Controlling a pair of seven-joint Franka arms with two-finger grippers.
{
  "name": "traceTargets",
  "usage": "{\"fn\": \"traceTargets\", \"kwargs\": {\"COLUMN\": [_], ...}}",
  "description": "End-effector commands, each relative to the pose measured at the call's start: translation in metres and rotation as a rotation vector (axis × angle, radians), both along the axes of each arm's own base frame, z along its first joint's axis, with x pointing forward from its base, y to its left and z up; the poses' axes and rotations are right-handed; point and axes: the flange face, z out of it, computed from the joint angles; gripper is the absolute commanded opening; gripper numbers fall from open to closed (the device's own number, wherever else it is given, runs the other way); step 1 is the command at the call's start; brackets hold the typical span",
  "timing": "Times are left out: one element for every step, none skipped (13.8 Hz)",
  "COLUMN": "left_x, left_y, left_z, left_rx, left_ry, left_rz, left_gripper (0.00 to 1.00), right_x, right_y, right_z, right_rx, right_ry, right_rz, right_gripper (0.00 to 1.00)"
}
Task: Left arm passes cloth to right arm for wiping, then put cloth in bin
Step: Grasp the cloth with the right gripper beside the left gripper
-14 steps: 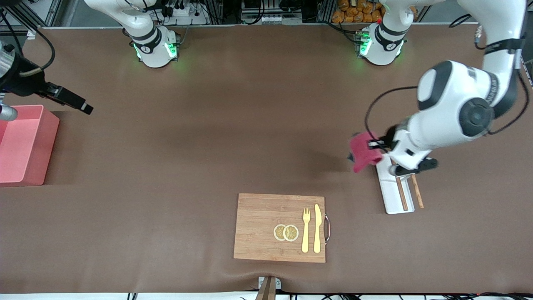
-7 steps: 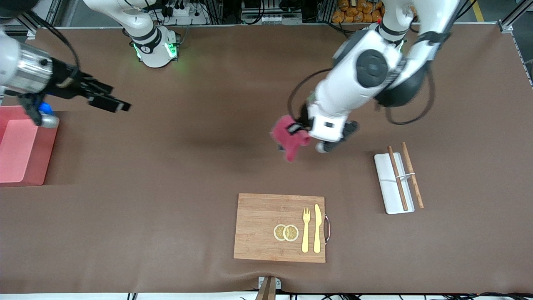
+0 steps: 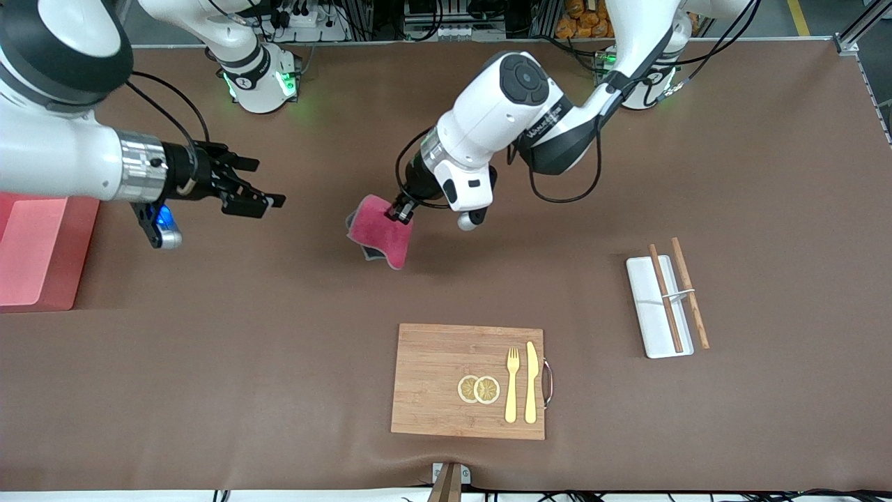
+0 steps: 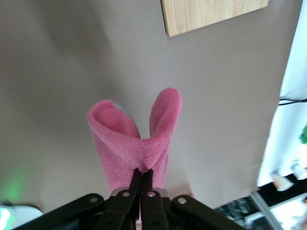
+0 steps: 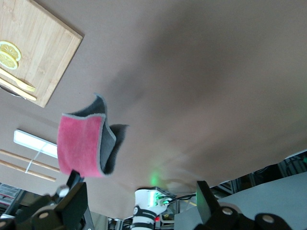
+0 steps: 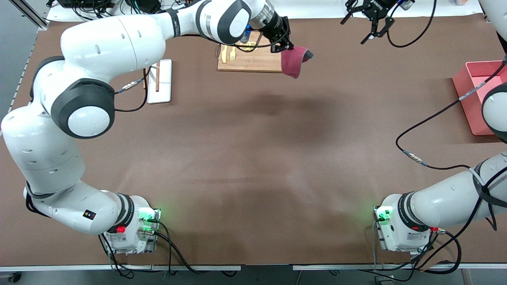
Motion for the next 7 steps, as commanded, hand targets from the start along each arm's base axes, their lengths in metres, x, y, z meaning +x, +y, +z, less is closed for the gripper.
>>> {"fn": "traceTargets", "kwargs": {"left_x": [-0.011, -0.018, -0.02, -0.023, -0.025, -0.025, -0.029], "left_y": [-0.029, -0.037, -0.04, -0.044, -0.046, -0.048, -0.052], "left_z": [0.02, 0.024, 0.028, 0.033, 0.037, 0.036, 0.035], "left_rx": [-0.083, -0.106, -0.132, -0.161, -0.181, -0.187, -0.188], "left_ry": [0.035, 0.039, 0.039, 0.036, 0.028, 0.026, 0.028], "left_rz": [0.078, 0.096, 0.121, 0.139, 0.148, 0.149, 0.142], "left_gripper": [0.0, 0.0, 0.0, 0.0, 0.0, 0.0, 0.0], "right_x": [0.013, 0.017, 0.022, 0.027, 0.031, 0.032, 0.033], "right_y": [0.029, 0.035, 0.037, 0.041, 0.044, 0.049, 0.058], "right_z": [-0.014, -0.022, -0.029, -0.037, -0.043, -0.047, -0.051], "right_rx": [-0.007, -0.011, 0.004, 0.03, 0.038, 0.036, 0.03], "right_ry": [0.019, 0.022, 0.025, 0.039, 0.041, 0.035, 0.028], "right_rz": [-0.046, -0.061, -0.082, -0.105, -0.116, -0.118, -0.111], "right_gripper": [1.0, 1.0, 1.0, 1.0, 1.0, 1.0, 1.0]}}
